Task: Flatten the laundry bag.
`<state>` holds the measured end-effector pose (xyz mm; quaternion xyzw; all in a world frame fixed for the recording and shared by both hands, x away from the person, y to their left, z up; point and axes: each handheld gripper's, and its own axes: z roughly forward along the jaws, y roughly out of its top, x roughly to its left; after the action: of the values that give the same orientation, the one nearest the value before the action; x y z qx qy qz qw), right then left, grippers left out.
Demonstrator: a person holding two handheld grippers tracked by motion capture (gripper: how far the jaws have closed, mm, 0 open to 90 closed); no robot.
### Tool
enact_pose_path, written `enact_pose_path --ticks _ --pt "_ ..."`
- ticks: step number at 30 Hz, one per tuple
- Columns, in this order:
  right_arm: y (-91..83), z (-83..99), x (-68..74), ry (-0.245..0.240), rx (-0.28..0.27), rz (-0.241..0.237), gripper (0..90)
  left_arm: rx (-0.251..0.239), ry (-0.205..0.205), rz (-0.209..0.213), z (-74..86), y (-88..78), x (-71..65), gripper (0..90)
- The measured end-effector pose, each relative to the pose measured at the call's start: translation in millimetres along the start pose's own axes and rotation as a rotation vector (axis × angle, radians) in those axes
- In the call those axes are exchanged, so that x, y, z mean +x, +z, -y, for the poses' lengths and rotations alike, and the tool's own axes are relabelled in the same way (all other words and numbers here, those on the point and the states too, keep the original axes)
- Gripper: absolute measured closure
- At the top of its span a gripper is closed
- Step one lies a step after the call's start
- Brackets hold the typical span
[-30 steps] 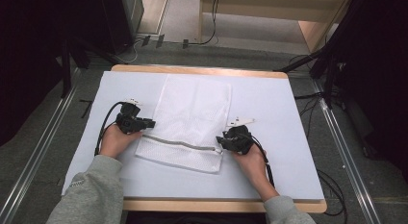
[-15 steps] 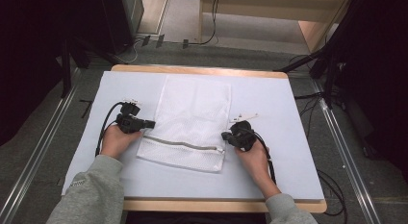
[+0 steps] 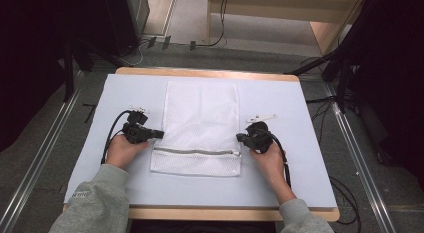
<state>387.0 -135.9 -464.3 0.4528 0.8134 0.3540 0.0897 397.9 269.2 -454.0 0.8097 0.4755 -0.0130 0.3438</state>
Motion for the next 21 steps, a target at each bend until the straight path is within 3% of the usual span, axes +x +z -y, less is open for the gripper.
enact_pose_path --ticks 5,11,15,21 --pt "1.4 -0.4 -4.0 -0.003 0.004 -0.022 89.7 -0.010 -0.016 -0.003 2.6 -2.9 1.2 89.0" --pt "-9.9 0.2 -0.4 -0.011 -0.017 -0.062 83.6 -0.020 0.007 0.002 2.5 -10.7 -3.3 73.0" --pt "-20.6 7.4 4.9 -0.015 -0.015 -0.101 84.9 -0.038 0.023 0.025 1.3 -14.8 -10.6 62.8" --pt "-25.8 17.3 12.0 -0.030 0.011 -0.113 87.8 -0.049 0.069 0.039 -0.7 -15.7 -22.9 53.8"
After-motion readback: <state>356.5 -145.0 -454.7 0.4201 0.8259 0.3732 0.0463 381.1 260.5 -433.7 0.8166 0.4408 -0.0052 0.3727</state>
